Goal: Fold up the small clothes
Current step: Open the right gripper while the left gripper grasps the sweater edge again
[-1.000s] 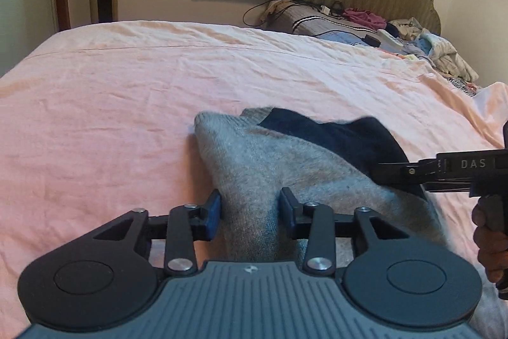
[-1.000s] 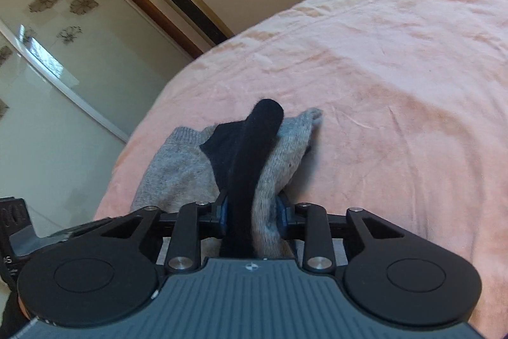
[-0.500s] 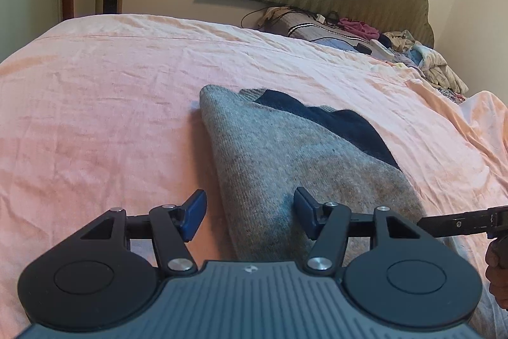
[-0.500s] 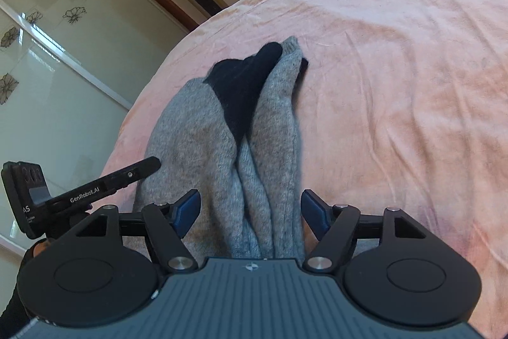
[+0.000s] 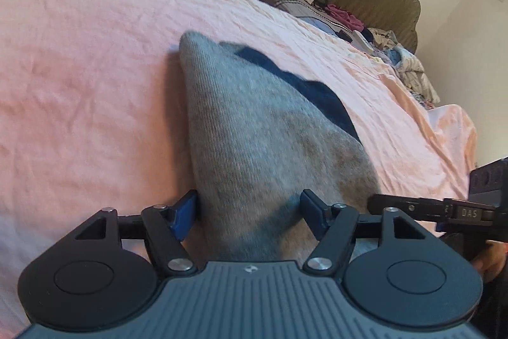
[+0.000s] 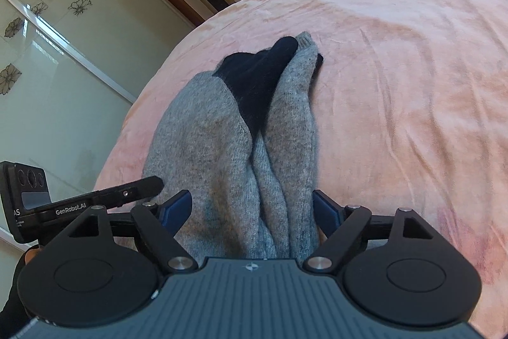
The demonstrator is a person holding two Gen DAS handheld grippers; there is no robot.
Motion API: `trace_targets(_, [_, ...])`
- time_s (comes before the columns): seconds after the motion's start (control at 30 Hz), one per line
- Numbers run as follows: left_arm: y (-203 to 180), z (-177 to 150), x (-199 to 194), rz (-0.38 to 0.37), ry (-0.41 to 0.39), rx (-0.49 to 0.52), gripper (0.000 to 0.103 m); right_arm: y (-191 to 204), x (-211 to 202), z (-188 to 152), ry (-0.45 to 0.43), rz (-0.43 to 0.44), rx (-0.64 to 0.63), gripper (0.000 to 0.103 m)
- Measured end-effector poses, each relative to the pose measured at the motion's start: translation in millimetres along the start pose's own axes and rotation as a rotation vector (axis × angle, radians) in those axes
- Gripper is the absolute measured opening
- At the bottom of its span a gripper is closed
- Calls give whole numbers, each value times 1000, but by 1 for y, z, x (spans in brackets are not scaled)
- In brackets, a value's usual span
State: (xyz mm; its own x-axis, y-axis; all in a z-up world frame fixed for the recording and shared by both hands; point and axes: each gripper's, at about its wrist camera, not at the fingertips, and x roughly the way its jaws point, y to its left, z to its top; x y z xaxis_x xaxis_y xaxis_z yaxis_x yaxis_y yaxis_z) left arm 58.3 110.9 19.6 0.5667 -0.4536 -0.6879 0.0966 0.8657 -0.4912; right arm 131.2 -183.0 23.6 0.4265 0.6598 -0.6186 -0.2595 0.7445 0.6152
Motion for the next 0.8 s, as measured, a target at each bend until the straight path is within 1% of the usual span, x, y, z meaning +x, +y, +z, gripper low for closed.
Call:
trace_targets(0.03, [4, -6, 0, -31, 5, -27, 70, 1, 0, -1, 3, 1, -7, 82])
trace_targets(0.07, [4, -14, -2, -43, -22, -29, 70, 2, 0, -2, 6, 2, -14, 82])
trace_targets(0.17, [3, -20, -4, -59, -26, -38, 69, 6, 1, -5, 17, -6, -42, 80])
trace_targets(0.2, [1, -20, -3, -54, -21, -39, 59, 9, 2, -6, 21, -20, -61, 73])
trace_targets(0.23, [0, -19, 0, -46, 2, -30, 43, 11, 3, -6, 36, -35, -79, 50])
trace_targets(0.27, [-1, -18, 4, -34, 30, -25, 20, 11, 6, -5, 69, -44, -80, 31])
trace_targets(0.3, [-1, -18, 3, -32, 38, -29, 17, 10, 6, -6, 78, -27, -71, 23])
trace_targets(0.37, [-5, -19, -7, -26, 30, 10, 14, 18, -2, -11, 77, -20, -117, 22])
trace_targets(0.43, [-9, -25, -19, -11, 24, 71, 14, 26, -14, -21, 83, -15, -172, 22])
trace_targets(0.47, [-10, -30, -21, -1, 31, 104, 15, 25, -17, -26, 90, -16, -178, 22])
trace_targets(0.5, [-11, -36, -19, 26, 37, 145, 18, 22, -15, -32, 106, -29, -183, 22])
trace_targets(0.53, [-11, -42, -18, 39, 25, 174, 19, 18, -14, -37, 111, -33, -183, 22])
trace_targets(0.57, [-9, -47, -20, 22, -5, 183, 21, 15, -15, -38, 92, -15, -166, 24])
trace_targets(0.6, [-5, -49, -22, 1, -23, 171, 25, 12, -16, -37, 96, 12, -131, 36])
trace_targets(0.63, [0, -52, -23, -29, -43, 144, 28, 11, -19, -32, 96, 27, -104, 55])
trace_targets(0.67, [6, -56, -24, -61, -68, 120, 32, 12, -24, -26, 64, 30, -88, 67])
trace_targets(0.7, [11, -60, -25, -85, -95, 105, 34, 13, -31, -19, 12, 24, -85, 83])
trace_targets(0.73, [14, -67, -26, -104, -136, 95, 34, 14, -38, -7, -47, 17, -79, 85])
trace_targets(0.77, [16, -72, -27, -108, -167, 94, 34, 12, -41, 5, -80, 14, -59, 84])
trace_targets(0.8, [14, -75, -28, -100, -178, 98, 34, 10, -39, 19, -104, 7, -29, 84])
